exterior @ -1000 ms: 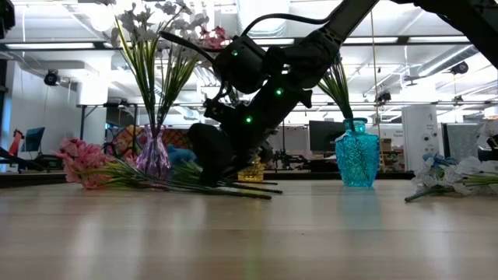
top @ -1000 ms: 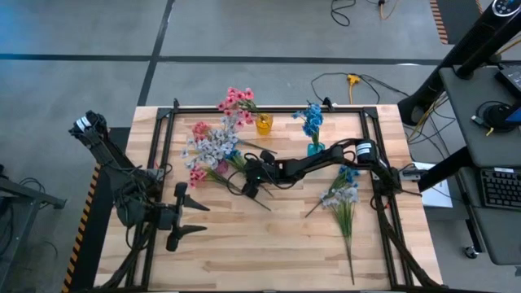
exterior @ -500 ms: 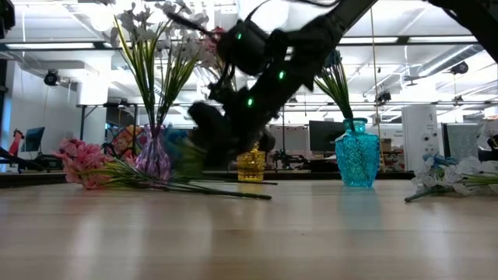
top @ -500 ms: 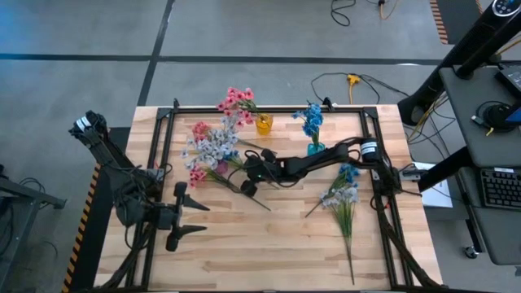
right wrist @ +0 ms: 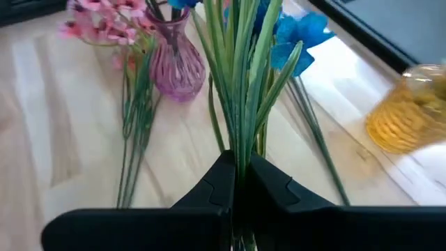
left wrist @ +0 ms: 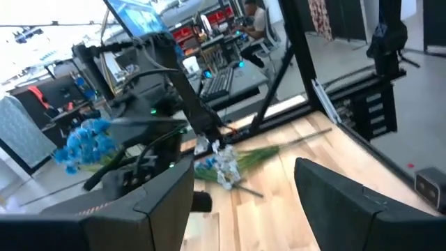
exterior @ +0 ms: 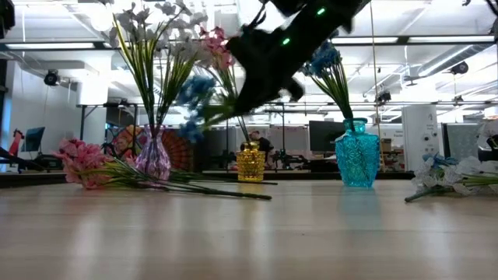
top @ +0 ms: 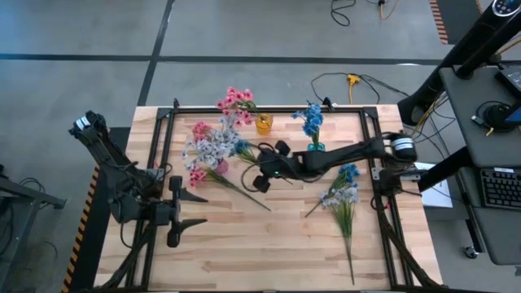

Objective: Sort flowers into vase by color
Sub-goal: Put the left blue flowers into the blue vase

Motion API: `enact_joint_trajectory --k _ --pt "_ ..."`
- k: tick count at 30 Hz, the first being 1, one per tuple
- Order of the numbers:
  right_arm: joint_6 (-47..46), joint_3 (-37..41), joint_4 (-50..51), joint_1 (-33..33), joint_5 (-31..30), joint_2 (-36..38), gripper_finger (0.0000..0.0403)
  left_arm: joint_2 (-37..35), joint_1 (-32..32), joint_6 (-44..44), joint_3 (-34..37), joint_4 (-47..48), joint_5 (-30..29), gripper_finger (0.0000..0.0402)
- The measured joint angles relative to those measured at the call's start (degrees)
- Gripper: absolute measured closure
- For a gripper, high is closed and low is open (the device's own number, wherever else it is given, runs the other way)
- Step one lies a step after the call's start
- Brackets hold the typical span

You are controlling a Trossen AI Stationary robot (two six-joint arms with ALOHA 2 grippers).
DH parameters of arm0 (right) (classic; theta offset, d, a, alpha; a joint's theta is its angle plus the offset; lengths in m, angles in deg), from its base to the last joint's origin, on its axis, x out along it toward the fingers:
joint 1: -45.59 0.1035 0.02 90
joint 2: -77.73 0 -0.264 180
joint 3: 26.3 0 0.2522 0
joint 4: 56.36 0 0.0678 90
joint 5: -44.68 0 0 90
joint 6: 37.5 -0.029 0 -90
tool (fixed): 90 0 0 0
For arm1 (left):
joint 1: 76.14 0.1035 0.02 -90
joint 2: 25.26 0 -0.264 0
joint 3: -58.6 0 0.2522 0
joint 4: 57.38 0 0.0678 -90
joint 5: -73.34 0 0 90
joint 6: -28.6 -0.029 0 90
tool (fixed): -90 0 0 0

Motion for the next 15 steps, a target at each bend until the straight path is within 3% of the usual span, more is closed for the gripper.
enact_joint_trajectory --k 8,15 --pt "1.1 15.5 -20.7 5.1 -1.3 11.3 0.0385 0.0 0.1 -4.5 -3.3 0.2 -3.9 0.0171" --pt "10.9 29.1 -51.8 7.5 -1.7 15.2 0.0385 0.0 0.1 -4.1 -3.1 0.3 -10.1 0.0171"
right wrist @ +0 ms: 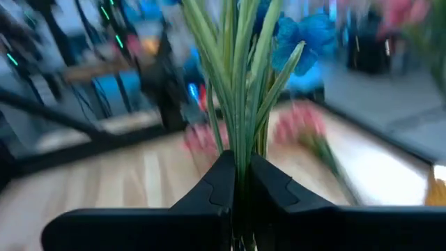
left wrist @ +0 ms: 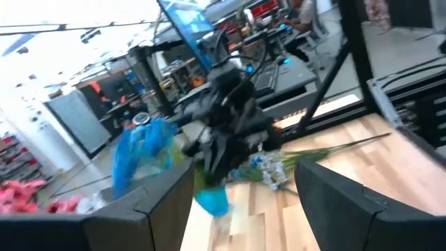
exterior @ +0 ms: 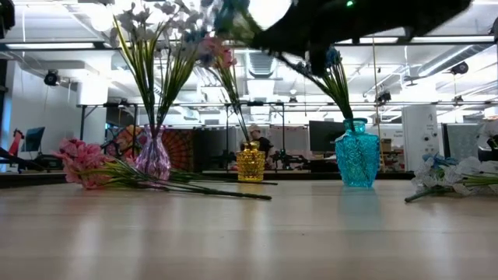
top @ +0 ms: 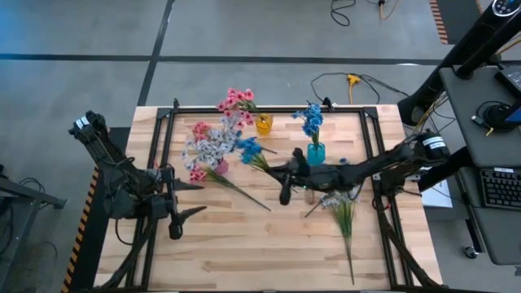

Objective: Sort flowers into vase by color
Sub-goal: Put the left blue flowers into the blue vase

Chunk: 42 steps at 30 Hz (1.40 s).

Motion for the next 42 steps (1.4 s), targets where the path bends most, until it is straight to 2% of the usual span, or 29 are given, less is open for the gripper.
enact_joint_trajectory --k 4,8,11,15,20,24,28,32,37,42 --pt "7.7 5.3 -16.8 0.0 -3.3 0.2 0.0385 0.1 0.0 0.9 0.9 0.1 -0.3 0.0171" --pt "16.0 8.5 -28.2 0.0 -5.5 0.3 0.0385 0.1 0.0 1.0 1.0 0.1 -0.3 0.0171" --pt "22.1 10.3 -33.6 0.0 -8.3 0.6 0.0385 0.1 0.0 0.4 1.0 0.1 -0.4 0.0171" --pt "30.6 12.7 -38.5 -0.1 -15.0 1.8 0.0385 0.1 0.0 -0.1 1.0 0.2 -0.4 0.0171" --pt "36.4 16.3 -45.4 -0.2 -15.2 5.4 0.0385 0.1 0.0 -0.2 1.1 0.7 -1.0 0.0171" --pt "36.9 20.2 -47.3 -1.7 -13.5 9.8 0.0385 0.1 0.0 -0.2 1.1 0.7 -3.4 0.0171" --pt "33.1 24.5 -47.5 -5.1 -12.6 14.0 0.0385 0.1 0.0 -0.4 1.2 0.8 -3.8 0.0171" --pt "29.2 27.9 -47.3 -8.7 -8.3 16.7 0.0385 0.1 0.0 -0.4 1.2 0.8 -3.8 0.0171" --pt "23.4 29.1 -47.4 -14.3 -2.0 17.5 0.0385 0.1 0.0 -0.7 1.2 0.8 -3.8 0.0171" --pt "21.5 29.0 -47.2 -18.0 2.5 16.6 0.0385 0.1 0.1 -0.7 1.2 0.8 -3.8 0.0171"
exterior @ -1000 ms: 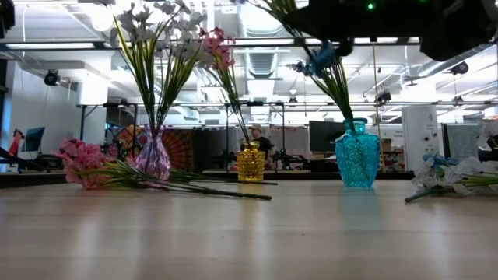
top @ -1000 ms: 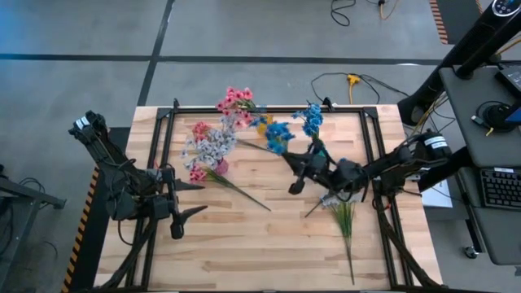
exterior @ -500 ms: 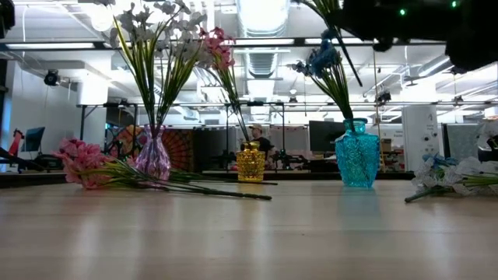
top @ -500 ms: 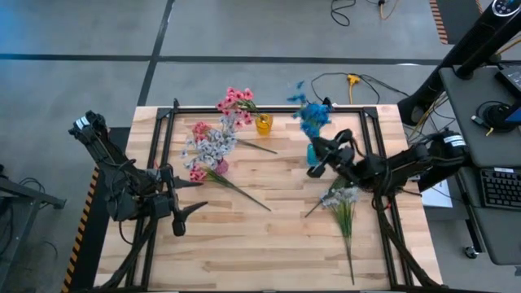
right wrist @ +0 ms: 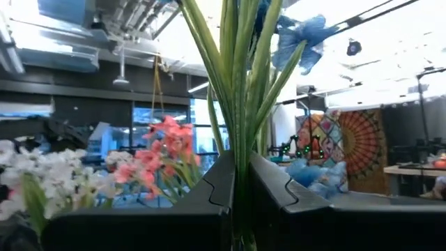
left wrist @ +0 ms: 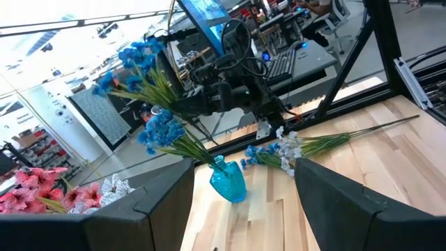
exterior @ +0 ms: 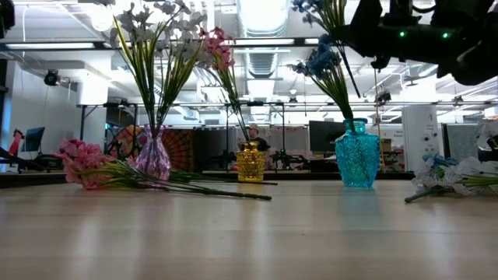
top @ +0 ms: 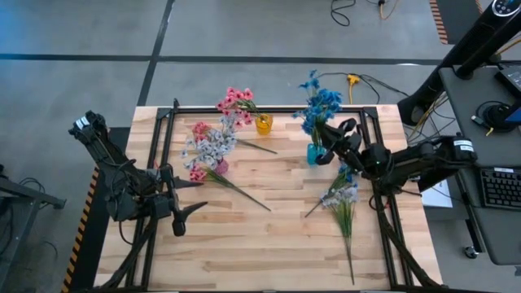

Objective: Sort flowers into vase by color
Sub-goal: Put the left blue flowers into the blue vase

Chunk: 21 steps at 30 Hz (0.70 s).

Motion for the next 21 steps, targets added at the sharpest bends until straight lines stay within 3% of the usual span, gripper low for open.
enact_joint_trajectory --k 21 --pt "3.0 1.3 -0.2 -2.6 3.7 -3.2 0.0385 0.0 0.0 -1.0 0.0 0.0 0.0 0.0171"
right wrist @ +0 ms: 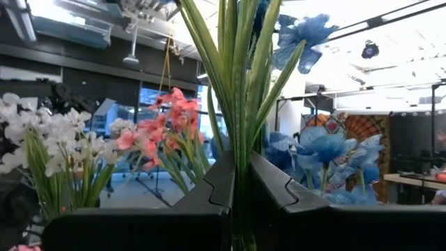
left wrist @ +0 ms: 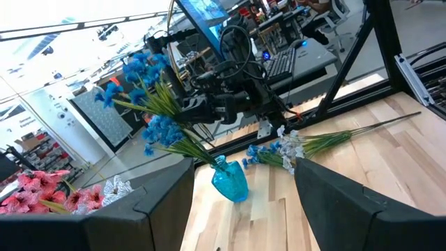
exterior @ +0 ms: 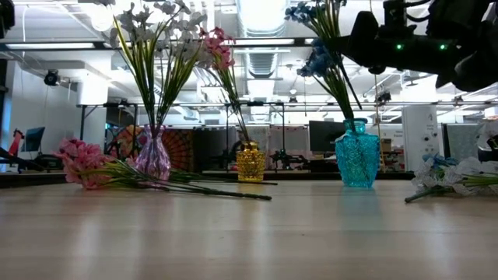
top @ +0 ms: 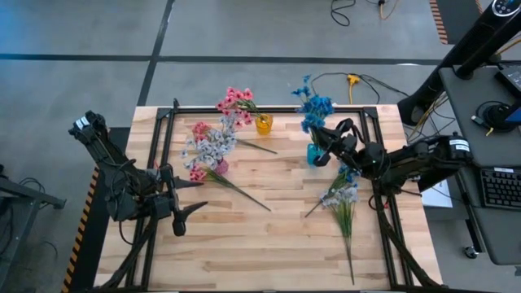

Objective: Sort flowers into vase by color
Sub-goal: Put the left blue flowers into the blue vase

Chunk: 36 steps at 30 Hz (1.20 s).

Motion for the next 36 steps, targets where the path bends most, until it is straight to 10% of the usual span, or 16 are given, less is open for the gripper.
enact_joint_trajectory --k 36 --pt "6.3 -2.2 0.1 -1.0 1.6 -7.5 0.0385 0.0 0.0 -0.2 0.0 0.0 0.0 0.0171"
